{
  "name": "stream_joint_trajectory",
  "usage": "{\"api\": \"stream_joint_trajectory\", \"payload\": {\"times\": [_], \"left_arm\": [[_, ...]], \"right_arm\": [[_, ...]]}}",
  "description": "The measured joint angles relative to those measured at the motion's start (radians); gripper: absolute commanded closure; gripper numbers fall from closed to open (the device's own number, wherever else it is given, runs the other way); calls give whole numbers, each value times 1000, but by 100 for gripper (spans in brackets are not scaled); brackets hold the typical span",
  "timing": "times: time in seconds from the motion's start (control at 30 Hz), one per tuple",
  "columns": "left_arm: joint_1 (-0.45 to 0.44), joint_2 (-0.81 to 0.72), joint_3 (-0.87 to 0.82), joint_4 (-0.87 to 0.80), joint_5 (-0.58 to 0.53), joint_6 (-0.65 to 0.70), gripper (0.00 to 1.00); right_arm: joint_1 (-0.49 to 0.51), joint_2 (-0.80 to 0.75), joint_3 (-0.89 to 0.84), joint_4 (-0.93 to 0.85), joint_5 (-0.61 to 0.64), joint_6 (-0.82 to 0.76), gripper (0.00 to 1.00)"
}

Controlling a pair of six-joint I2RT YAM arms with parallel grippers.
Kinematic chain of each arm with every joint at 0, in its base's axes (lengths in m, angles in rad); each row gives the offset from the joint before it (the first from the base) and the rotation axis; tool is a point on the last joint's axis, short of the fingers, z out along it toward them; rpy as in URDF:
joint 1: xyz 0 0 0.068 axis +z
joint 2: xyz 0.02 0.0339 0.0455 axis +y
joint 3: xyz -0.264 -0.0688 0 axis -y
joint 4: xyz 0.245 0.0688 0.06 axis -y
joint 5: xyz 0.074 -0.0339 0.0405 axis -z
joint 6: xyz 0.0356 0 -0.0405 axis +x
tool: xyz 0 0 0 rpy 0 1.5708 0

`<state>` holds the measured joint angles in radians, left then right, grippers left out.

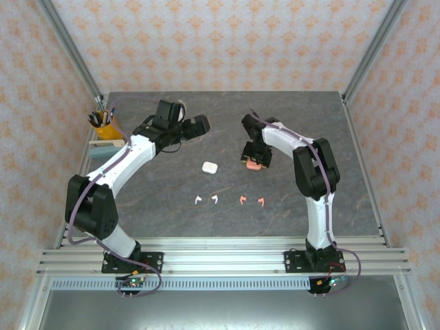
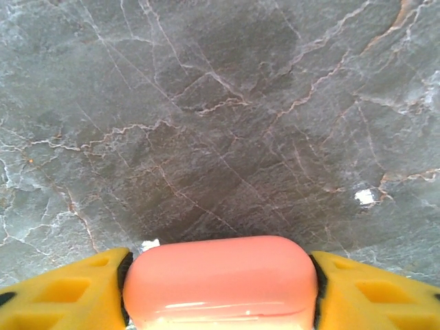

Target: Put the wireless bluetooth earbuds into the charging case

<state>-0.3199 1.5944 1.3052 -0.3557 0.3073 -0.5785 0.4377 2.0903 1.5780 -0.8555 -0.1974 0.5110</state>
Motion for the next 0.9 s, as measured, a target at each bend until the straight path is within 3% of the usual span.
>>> {"api": "stream_joint_trajectory", "payload": {"times": [0.37,0.9], "left_arm": [[0,0,0,10,3,0,0],[0,0,0,10,3,0,0]], "right_arm": [[5,26,2,-9,18,-16,27],[7,46,36,-39,14,-32,37]]}}
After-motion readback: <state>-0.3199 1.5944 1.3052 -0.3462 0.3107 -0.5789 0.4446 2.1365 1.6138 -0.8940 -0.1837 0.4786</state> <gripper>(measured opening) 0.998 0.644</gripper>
